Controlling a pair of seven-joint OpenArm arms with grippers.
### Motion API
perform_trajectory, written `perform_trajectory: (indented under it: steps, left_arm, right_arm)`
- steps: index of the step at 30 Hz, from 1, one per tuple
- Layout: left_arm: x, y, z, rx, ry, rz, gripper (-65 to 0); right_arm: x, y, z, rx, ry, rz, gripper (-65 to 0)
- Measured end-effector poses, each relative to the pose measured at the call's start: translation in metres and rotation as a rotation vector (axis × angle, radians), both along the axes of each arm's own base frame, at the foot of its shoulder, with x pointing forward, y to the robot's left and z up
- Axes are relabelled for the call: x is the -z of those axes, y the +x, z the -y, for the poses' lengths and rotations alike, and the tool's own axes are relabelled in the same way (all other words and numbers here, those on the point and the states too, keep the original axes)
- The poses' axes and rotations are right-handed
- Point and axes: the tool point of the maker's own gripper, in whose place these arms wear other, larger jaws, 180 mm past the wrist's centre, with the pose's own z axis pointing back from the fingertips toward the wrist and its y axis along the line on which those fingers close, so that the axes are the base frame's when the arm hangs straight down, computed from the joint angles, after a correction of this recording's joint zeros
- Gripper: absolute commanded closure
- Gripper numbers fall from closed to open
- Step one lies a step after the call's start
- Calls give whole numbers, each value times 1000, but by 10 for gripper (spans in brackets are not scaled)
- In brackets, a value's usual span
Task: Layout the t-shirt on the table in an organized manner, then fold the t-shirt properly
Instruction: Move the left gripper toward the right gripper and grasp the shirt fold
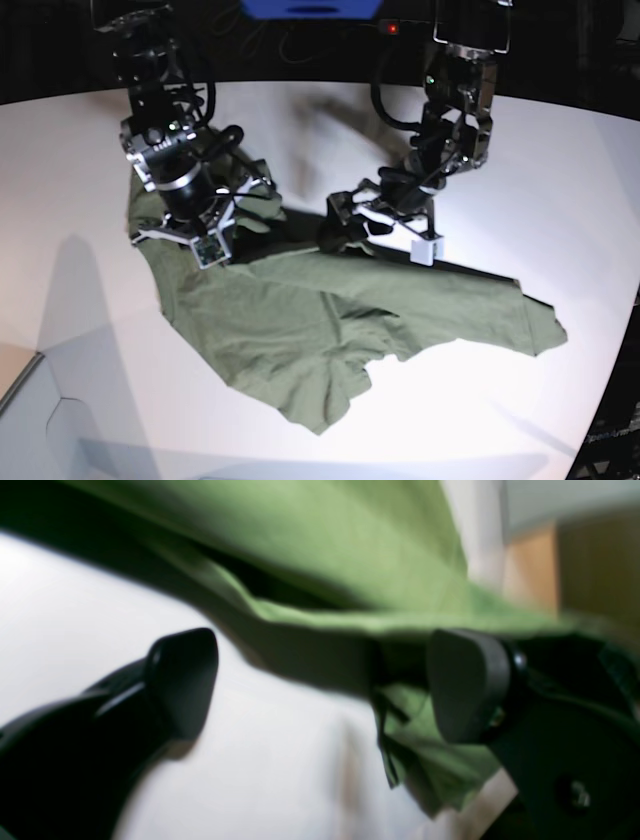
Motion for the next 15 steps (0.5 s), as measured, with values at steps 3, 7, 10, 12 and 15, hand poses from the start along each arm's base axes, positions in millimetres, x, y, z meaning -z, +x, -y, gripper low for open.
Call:
perform_trajectory:
  steps: [3,7,10,12,15]
  left_arm:
    - [1,2,-8,-23,-7,-2,-650]
    - [-3,0,-1,20,-30,27,-650]
    - [-1,0,11,13,-139,13,-650]
    - [2,10,14,4,-181,-4,-650]
    - [6,20,12,-21,-221,-10,-650]
  right_arm:
    - [5,-1,1,2,-3,-14,0]
    - [7,0,1,3,-3,-17,0]
    - [7,0,1,2,-3,-17,0]
    - [7,1,1,2,-3,-16,0]
    - [8,1,1,3,-4,-19,0]
